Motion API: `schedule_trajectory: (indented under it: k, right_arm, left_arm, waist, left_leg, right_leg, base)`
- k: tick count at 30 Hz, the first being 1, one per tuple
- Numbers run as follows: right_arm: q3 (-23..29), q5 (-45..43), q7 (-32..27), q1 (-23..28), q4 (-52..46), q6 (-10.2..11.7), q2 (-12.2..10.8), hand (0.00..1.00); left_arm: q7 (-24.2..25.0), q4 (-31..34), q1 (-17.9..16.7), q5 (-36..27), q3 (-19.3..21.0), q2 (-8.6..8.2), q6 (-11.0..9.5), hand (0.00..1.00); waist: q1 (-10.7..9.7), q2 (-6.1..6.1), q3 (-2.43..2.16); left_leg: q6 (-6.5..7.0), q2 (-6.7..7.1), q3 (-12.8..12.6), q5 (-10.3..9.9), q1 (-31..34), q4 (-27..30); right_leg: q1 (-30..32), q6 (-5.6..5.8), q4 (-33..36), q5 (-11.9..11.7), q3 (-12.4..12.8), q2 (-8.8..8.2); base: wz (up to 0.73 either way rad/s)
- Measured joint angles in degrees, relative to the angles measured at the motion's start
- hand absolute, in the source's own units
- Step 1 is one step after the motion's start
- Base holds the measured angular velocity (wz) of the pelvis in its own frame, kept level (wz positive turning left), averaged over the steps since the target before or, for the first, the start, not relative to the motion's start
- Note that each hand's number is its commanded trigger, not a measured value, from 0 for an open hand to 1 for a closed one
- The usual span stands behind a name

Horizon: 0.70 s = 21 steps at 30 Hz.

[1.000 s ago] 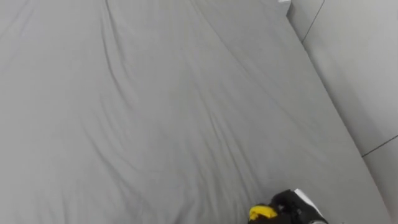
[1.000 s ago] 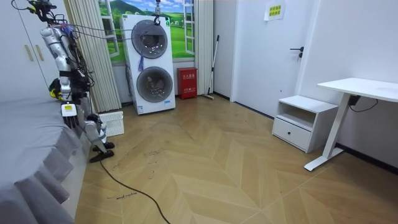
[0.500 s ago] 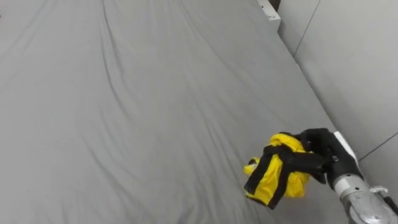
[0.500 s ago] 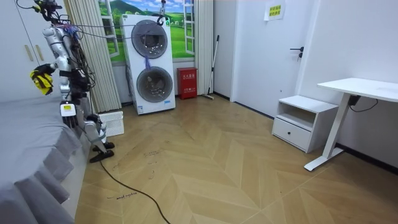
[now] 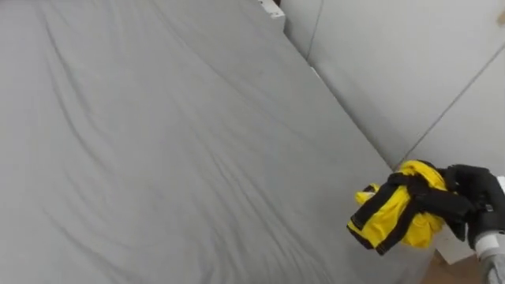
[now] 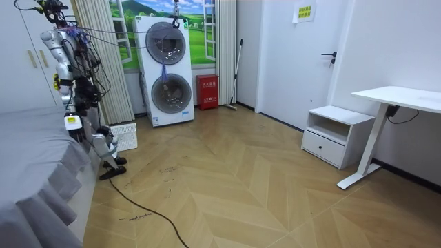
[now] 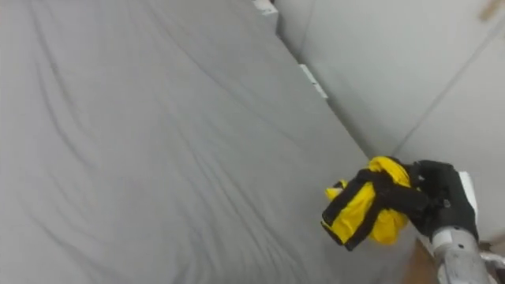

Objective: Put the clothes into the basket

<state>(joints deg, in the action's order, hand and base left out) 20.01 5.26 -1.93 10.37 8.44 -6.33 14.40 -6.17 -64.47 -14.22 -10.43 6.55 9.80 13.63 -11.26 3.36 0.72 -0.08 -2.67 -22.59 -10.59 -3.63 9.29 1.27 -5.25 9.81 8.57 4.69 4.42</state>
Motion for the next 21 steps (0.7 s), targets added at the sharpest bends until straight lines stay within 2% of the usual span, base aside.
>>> schedule_trajectory:
  k: [4,6,10,12,16,19,20,21]
  right_arm:
    - [1.1,-0.1,-1.2,1.8,0.2,-0.1,0.0,1.0]
    - [1.6,-0.1,-1.7,3.1,0.2,-0.2,0.0,1.0]
    - [2.1,0.1,-2.6,5.1,0.6,-0.8,0.0,1.0]
    - [2.0,0.0,-3.4,4.4,2.3,-0.8,0.0,1.0]
    - [1.9,-1.8,-4.5,2.0,7.2,-0.7,0.0,1.0]
    - [2.0,-1.7,-6.2,0.4,9.4,-0.7,0.0,1.0]
    - [2.0,-1.7,-6.9,0.0,10.1,-0.5,0.0,1.0]
    - [2.0,-1.8,-7.8,-1.0,11.6,-0.1,0.3,1.0]
  left_arm:
    - [0.0,-0.8,0.0,0.0,0.0,0.03,1.9,0.0]
    - [-0.2,-1.3,0.0,0.0,0.0,0.07,3.4,0.0]
    - [-0.3,-1.9,0.0,0.0,-0.6,0.08,4.3,0.0]
    - [-0.3,-1.9,0.6,0.0,-1.8,0.09,4.8,0.0]
    - [-0.3,-1.9,1.2,-0.2,-4.7,0.08,4.8,0.0]
    - [-0.3,-2.0,2.1,-0.7,-4.8,0.0,4.8,0.0]
    - [-0.3,-2.0,2.3,-1.3,-5.3,0.0,4.8,0.0]
    - [-0.3,-2.0,3.1,-1.4,-6.8,0.0,4.8,0.0]
  waist:
    - [-1.4,-1.06,0.09]
    - [-3.2,-1.16,0.15]
    - [-4.1,-1.54,0.18]
    - [-4.4,-2.09,0.23]
    - [-5.7,-3.07,0.29]
    - [-5.9,-3.9,0.65]
    - [-6.2,-4.48,0.65]
    - [-6.5,-5.18,0.89]
  left_leg:
    - [-0.06,-1.41,-3.3,-1.4,0.5,0.1]
    - [-0.09,-1.69,-4.6,-1.4,0.9,0.2]
    - [-0.14,-2.13,-6.9,-1.5,1.9,0.7]
    - [0.07,-2.82,-8.6,-2.1,4.6,2.5]
    - [0.53,-3.04,-9.7,-2.3,8.8,4.3]
    - [0.94,-2.94,-11.3,-2.6,12.0,5.2]
    - [1.23,-2.87,-11.3,-2.7,13.4,5.7]
    - [1.46,-2.82,-11.3,-2.8,15.0,6.5]
  right_leg:
    - [1.8,-0.15,0.3,-1.2,3.0,1.7]
    - [3.0,-0.26,1.1,-1.6,4.0,2.06]
    - [4.8,-0.17,1.4,-2.6,6.5,2.81]
    - [7.6,0.09,2.1,-3.3,8.0,3.29]
    - [12.3,0.56,3.7,-4.2,9.4,3.58]
    - [16.9,0.93,6.1,-4.4,10.3,3.64]
    - [18.4,1.11,7.2,-4.2,10.2,3.54]
    - [20.2,1.29,8.3,-4.0,10.3,3.46]
  base:
    - [-0.5]
    - [-0.32]
    - [-0.35]
    - [-0.43]
    - [-0.25]
    - [-0.29]
    - [-0.07]
    - [0.0]
